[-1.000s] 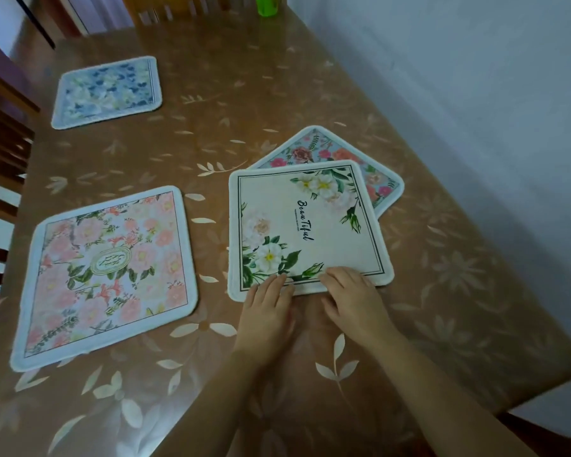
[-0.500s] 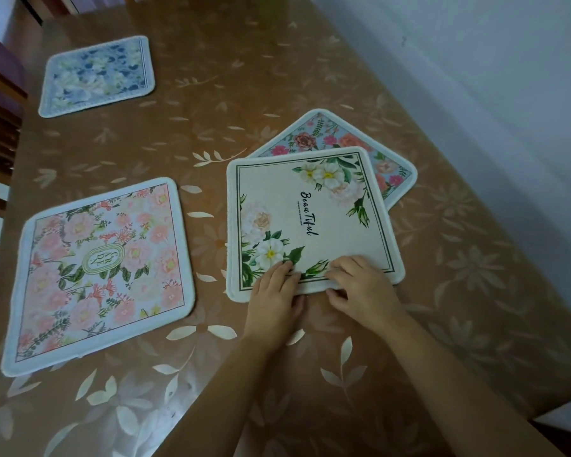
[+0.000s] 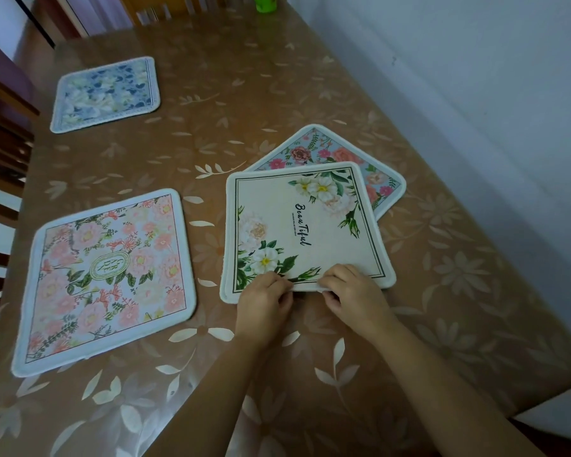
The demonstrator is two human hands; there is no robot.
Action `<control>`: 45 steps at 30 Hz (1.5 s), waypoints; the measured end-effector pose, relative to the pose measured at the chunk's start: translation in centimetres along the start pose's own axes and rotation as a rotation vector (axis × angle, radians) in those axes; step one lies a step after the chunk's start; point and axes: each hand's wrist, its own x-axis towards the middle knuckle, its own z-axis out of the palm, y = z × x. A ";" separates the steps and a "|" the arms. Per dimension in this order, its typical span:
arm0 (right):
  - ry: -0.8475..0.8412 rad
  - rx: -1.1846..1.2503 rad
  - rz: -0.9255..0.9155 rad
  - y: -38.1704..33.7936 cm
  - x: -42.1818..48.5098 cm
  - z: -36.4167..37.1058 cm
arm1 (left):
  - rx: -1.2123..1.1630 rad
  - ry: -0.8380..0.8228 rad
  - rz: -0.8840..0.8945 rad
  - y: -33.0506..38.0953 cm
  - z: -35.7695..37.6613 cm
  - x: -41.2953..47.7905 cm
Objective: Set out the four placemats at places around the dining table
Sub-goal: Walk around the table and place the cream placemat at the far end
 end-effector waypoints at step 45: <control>-0.024 0.139 0.089 -16.4 -14.2 -3.2 | -0.022 0.069 -0.086 4.8 -10.2 -20.5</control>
